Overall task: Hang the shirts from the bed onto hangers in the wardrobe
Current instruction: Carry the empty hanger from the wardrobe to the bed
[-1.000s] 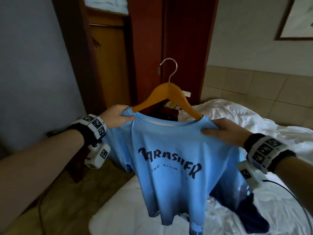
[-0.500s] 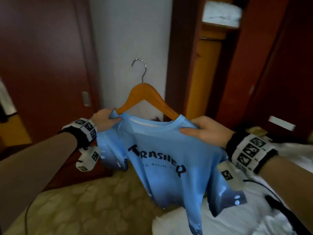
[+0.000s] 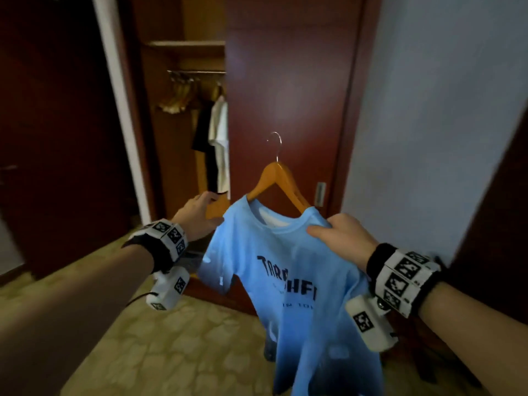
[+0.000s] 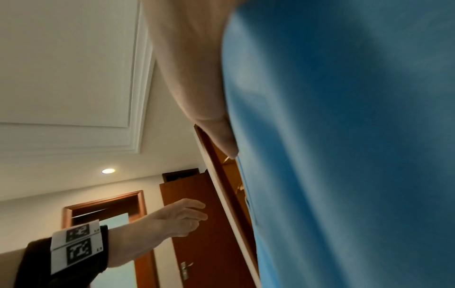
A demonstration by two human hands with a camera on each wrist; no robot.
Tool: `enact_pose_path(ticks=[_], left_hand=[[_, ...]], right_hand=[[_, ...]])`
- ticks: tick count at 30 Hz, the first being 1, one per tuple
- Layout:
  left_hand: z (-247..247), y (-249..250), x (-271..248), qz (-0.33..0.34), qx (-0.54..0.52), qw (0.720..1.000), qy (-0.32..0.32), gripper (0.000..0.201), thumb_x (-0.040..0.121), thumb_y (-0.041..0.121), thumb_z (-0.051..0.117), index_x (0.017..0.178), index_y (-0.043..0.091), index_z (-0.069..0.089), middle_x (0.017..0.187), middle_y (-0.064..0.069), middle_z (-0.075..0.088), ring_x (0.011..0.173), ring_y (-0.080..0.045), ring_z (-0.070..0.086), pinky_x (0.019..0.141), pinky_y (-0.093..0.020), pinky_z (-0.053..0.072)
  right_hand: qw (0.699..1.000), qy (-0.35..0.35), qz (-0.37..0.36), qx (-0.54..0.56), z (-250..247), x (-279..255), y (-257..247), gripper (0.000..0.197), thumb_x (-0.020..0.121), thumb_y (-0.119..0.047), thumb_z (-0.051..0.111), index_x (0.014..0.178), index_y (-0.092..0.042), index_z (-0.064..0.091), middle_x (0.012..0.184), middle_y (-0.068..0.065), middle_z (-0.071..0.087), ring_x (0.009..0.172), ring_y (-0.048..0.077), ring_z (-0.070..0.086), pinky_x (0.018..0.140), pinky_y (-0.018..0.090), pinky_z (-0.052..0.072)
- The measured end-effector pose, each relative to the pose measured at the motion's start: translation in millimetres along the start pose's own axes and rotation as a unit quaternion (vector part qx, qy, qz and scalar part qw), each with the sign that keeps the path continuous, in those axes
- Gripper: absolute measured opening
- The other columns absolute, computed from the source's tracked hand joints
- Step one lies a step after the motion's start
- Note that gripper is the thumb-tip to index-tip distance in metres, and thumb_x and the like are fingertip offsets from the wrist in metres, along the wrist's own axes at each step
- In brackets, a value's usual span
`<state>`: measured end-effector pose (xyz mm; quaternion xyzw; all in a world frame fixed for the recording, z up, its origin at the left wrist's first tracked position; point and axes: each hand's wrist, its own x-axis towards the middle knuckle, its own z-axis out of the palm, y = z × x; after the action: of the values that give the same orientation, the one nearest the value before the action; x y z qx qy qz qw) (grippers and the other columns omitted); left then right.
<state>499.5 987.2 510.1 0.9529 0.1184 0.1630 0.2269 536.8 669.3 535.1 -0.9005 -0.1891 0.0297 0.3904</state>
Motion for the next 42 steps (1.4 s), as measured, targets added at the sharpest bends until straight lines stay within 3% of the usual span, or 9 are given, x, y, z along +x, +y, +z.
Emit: enact_pose_path(ticks=[4, 7, 15, 23, 32, 35, 37, 39, 42], left_hand=[[-20, -54, 27, -0.071, 0.056, 0.996, 0.008, 0.063, 0.091, 0.038, 0.065, 0.144, 0.023, 0.034, 0.141, -0.008, 0.044, 0.133, -0.029, 0.041, 0.107, -0.049, 0.037], [-34, -88, 61, -0.106, 0.08, 0.991, 0.023, 0.063, 0.094, 0.04, 0.06, 0.146, 0.025, 0.029, 0.145, -0.007, 0.041, 0.134, -0.029, 0.039, 0.107, -0.049, 0.036], [-79, -147, 168, -0.164, 0.143, 0.974, 0.061, 0.065, 0.092, 0.043, 0.059, 0.147, 0.028, 0.028, 0.147, -0.005, 0.04, 0.138, -0.026, 0.035, 0.11, -0.048, 0.033], [-105, -198, 274, -0.213, 0.159, 0.961, 0.083, 0.065, 0.094, 0.043, 0.059, 0.148, 0.025, 0.029, 0.149, -0.006, 0.04, 0.138, -0.026, 0.037, 0.112, -0.05, 0.033], [-91, -317, 391, -0.191, 0.18, 0.963, 0.059, 0.065, 0.094, 0.044, 0.057, 0.149, 0.026, 0.026, 0.151, -0.004, 0.037, 0.141, -0.024, 0.033, 0.112, -0.049, 0.03], [-100, -358, 439, -0.166, 0.191, 0.966, 0.045, 0.068, 0.094, 0.046, 0.057, 0.15, 0.026, 0.025, 0.153, -0.004, 0.035, 0.142, -0.024, 0.031, 0.112, -0.049, 0.03], [-114, -386, 478, -0.144, 0.203, 0.967, 0.047, 0.067, 0.093, 0.046, 0.056, 0.15, 0.027, 0.025, 0.152, -0.003, 0.035, 0.142, -0.024, 0.031, 0.111, -0.048, 0.03], [-132, -409, 516, -0.134, 0.201, 0.969, 0.047, 0.066, 0.093, 0.045, 0.057, 0.149, 0.027, 0.026, 0.152, -0.003, 0.036, 0.142, -0.024, 0.031, 0.111, -0.048, 0.031], [-151, -433, 568, -0.104, 0.197, 0.974, 0.046, 0.066, 0.094, 0.043, 0.056, 0.15, 0.027, 0.026, 0.151, -0.004, 0.037, 0.141, -0.024, 0.033, 0.111, -0.047, 0.031]], right_hand=[[0.999, -0.021, -0.011, 0.045, 49, 79, -40, 0.04, 0.086, -0.03, 0.066, 0.055, -0.016, 0.044, 0.051, 0.0, 0.045, 0.051, 0.021, 0.048, 0.051, 0.029, 0.033], [0.996, -0.041, -0.018, 0.072, 82, 140, -67, 0.034, 0.085, -0.029, 0.067, 0.061, -0.013, 0.05, 0.06, 0.002, 0.054, 0.058, 0.024, 0.057, 0.052, 0.027, 0.037], [0.987, -0.088, -0.068, 0.115, 138, 299, -145, 0.021, 0.086, -0.026, 0.066, 0.088, -0.006, 0.065, 0.089, 0.01, 0.069, 0.079, 0.025, 0.067, 0.063, 0.029, 0.049], [0.981, -0.099, -0.095, 0.138, 182, 438, -208, 0.047, 0.091, -0.025, 0.061, 0.134, -0.01, 0.049, 0.103, 0.011, 0.058, 0.098, 0.03, 0.059, 0.087, 0.037, 0.049], [0.985, -0.084, -0.083, 0.124, 269, 558, -239, 0.043, 0.092, -0.016, 0.061, 0.131, -0.007, 0.045, 0.079, 0.001, 0.048, 0.101, 0.034, 0.058, 0.095, 0.043, 0.049], [0.99, -0.055, -0.053, 0.115, 297, 606, -261, 0.043, 0.093, -0.017, 0.061, 0.132, -0.002, 0.048, 0.094, 0.001, 0.047, 0.109, 0.035, 0.057, 0.089, 0.037, 0.047], [0.994, -0.028, -0.039, 0.095, 311, 642, -284, 0.033, 0.088, -0.03, 0.064, 0.112, -0.008, 0.057, 0.107, 0.008, 0.058, 0.101, 0.034, 0.059, 0.085, 0.035, 0.049], [0.996, -0.014, -0.024, 0.08, 320, 682, -302, 0.038, 0.08, -0.04, 0.063, 0.103, -0.01, 0.058, 0.105, 0.012, 0.062, 0.096, 0.034, 0.061, 0.088, 0.041, 0.053], [0.996, 0.006, -0.019, 0.086, 325, 728, -326, 0.028, 0.087, -0.028, 0.062, 0.106, -0.008, 0.055, 0.1, 0.013, 0.058, 0.095, 0.033, 0.059, 0.087, 0.039, 0.051]])
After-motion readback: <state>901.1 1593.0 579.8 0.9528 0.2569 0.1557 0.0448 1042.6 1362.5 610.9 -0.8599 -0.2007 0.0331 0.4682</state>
